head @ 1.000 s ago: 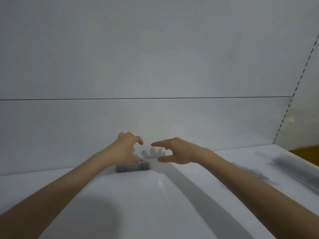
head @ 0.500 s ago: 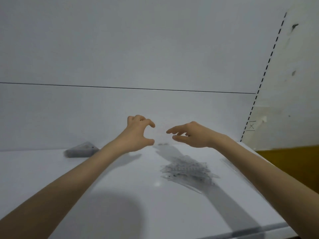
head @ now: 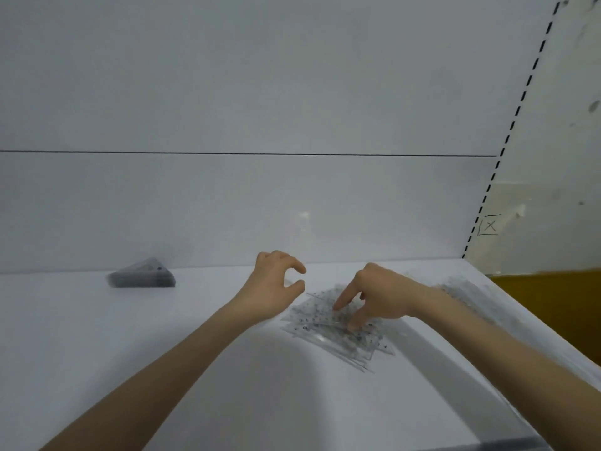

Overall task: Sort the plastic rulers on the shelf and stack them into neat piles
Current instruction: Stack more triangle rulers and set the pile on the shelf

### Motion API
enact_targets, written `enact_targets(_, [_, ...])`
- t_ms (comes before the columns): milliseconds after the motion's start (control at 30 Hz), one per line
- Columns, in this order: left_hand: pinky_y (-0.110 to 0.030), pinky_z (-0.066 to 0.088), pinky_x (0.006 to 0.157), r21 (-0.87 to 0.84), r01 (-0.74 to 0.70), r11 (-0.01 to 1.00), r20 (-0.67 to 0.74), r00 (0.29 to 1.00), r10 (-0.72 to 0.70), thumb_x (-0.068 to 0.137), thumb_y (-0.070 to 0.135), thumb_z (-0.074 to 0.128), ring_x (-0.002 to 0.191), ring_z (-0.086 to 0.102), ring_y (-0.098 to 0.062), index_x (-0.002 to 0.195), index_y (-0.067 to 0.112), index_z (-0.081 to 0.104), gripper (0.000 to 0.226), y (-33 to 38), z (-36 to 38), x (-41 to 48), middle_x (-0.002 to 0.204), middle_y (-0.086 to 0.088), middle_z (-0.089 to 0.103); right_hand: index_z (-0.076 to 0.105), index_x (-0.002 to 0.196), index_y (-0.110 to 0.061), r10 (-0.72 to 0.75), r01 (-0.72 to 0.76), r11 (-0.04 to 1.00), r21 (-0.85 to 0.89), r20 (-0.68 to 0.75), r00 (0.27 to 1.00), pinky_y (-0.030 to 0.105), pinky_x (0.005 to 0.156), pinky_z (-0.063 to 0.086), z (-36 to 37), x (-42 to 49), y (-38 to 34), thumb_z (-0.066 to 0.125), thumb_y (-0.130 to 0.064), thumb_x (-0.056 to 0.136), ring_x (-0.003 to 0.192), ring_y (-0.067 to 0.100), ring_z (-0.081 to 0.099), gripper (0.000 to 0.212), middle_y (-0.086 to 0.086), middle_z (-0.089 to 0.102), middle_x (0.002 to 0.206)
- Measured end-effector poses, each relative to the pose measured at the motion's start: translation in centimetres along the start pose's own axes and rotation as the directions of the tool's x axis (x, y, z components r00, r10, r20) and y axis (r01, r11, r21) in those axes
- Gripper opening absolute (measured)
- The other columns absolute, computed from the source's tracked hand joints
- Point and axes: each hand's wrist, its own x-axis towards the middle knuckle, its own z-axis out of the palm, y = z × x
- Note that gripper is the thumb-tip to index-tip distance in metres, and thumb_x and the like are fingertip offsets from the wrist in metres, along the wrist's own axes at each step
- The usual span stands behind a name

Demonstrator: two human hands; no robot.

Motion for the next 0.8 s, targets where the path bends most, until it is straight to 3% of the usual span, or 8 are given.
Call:
enact_targets(100, [-0.026, 0.044, 0.093, -0.060, -0.012, 0.998, -0.034, 0.999, 0.010, 0.094, 0.024, 0.051, 0.108, 0.051, -0.012, 0.102, 0.021, 0.067, 0.018, -0.2, 0.1, -0.2, 0.112, 0.009, 0.058, 0.073, 0.107, -0.034, -0.048, 0.042, 0.995, -0.093, -0.068, 0.996, 0.018, 0.064, 0.038, -0.1, -0.4, -0.4, 0.071, -0.034, 0.083, 0.073, -0.004, 0.048, 0.025, -0.011, 0.071, 0.105])
enact_targets(200, [-0.013, 0.044, 0.075, -0.174, 0.040, 0.984, -0.056, 0.997, -0.050, 0.097, 0.029, 0.047, 0.088, 0.060, -0.004, 0.093, 0.012, 0.070, 0.030, -0.1, -0.1, -0.6, 0.095, 0.006, 0.068, 0.075, 0.101, -0.035, -0.157, 0.111, 0.975, -0.193, -0.242, 0.957, 0.023, 0.073, 0.049, -0.5, -0.1, -0.6, 0.066, -0.028, 0.086, 0.088, 0.002, 0.062, 0.019, -0.016, 0.073, 0.100])
enact_targets(333, [-0.022, 0.048, 0.066, -0.322, 0.150, 0.935, 0.004, 0.988, -0.157, 0.098, 0.042, 0.040, 0.072, 0.066, -0.012, 0.088, 0.011, 0.070, 0.044, -0.2, -1.1, -0.8, 0.080, -0.001, 0.072, 0.078, 0.087, -0.025, -0.398, 0.322, 0.917, -0.234, -0.558, 0.728, 0.032, 0.060, 0.056, -1.0, 1.3, -1.2, 0.067, -0.018, 0.079, 0.085, 0.006, 0.067, 0.015, -0.012, 0.074, 0.089])
enact_targets(400, [-0.028, 0.050, 0.064, -0.507, 0.258, 0.822, 0.154, 0.966, -0.209, 0.094, 0.045, 0.047, 0.068, 0.066, -0.020, 0.091, 0.004, 0.069, 0.047, 0.0, -1.9, -0.9, 0.080, -0.011, 0.073, 0.078, 0.086, -0.016, -0.441, 0.435, 0.881, -0.187, -0.659, 0.610, 0.033, 0.064, 0.056, -1.2, 2.4, -2.0, 0.069, -0.011, 0.079, 0.088, 0.010, 0.067, 0.013, -0.005, 0.074, 0.091])
enact_targets(467, [-0.030, 0.052, 0.062, -0.674, 0.338, 0.657, 0.319, 0.935, -0.154, 0.086, 0.043, 0.060, 0.068, 0.065, -0.024, 0.095, -0.001, 0.065, 0.045, 0.2, -2.6, -1.3, 0.082, -0.017, 0.071, 0.078, 0.083, -0.008, -0.444, 0.507, 0.847, -0.160, -0.737, 0.510, 0.031, 0.070, 0.055, -1.2, 3.4, -2.5, 0.071, -0.004, 0.077, 0.090, 0.015, 0.066, 0.010, 0.002, 0.074, 0.095])
enact_targets(567, [-0.033, 0.054, 0.063, -0.813, 0.352, 0.464, 0.383, 0.923, -0.029, 0.079, 0.022, 0.067, 0.068, 0.064, -0.025, 0.099, 0.002, 0.059, 0.029, -0.2, -3.0, -1.8, 0.084, -0.017, 0.068, 0.077, 0.079, -0.005, -0.380, 0.559, 0.822, -0.106, -0.833, 0.401, 0.028, 0.074, 0.056, -0.3, 4.7, -2.9, 0.074, 0.000, 0.075, 0.094, 0.015, 0.066, 0.007, 0.004, 0.073, 0.099])
enact_targets(700, [-0.028, 0.050, 0.056, -0.881, 0.299, 0.366, 0.316, 0.949, -0.014, 0.090, 0.004, 0.056, 0.062, 0.060, -0.025, 0.105, 0.003, 0.054, 0.016, -1.3, -2.2, -1.9, 0.084, -0.020, 0.066, 0.076, 0.081, -0.004, -0.317, 0.566, 0.822, -0.061, -0.874, 0.367, 0.026, 0.078, 0.056, 1.7, 6.1, -3.2, 0.072, 0.007, 0.075, 0.102, 0.015, 0.065, 0.013, 0.004, 0.071, 0.106])
enact_targets(800, [-0.022, 0.039, 0.049, -0.900, 0.241, 0.364, 0.216, 0.970, -0.108, 0.093, -0.002, 0.049, 0.054, 0.049, -0.019, 0.105, 0.005, 0.055, 0.014, -2.2, -1.4, -1.5, 0.077, -0.019, 0.061, 0.076, 0.096, -0.013, -0.242, 0.510, 0.859, 0.041, -0.845, 0.477, 0.022, 0.089, 0.051, 2.1, 6.5, -2.8, 0.067, 0.004, 0.080, 0.110, 0.008, 0.061, 0.025, -0.002, 0.069, 0.115])
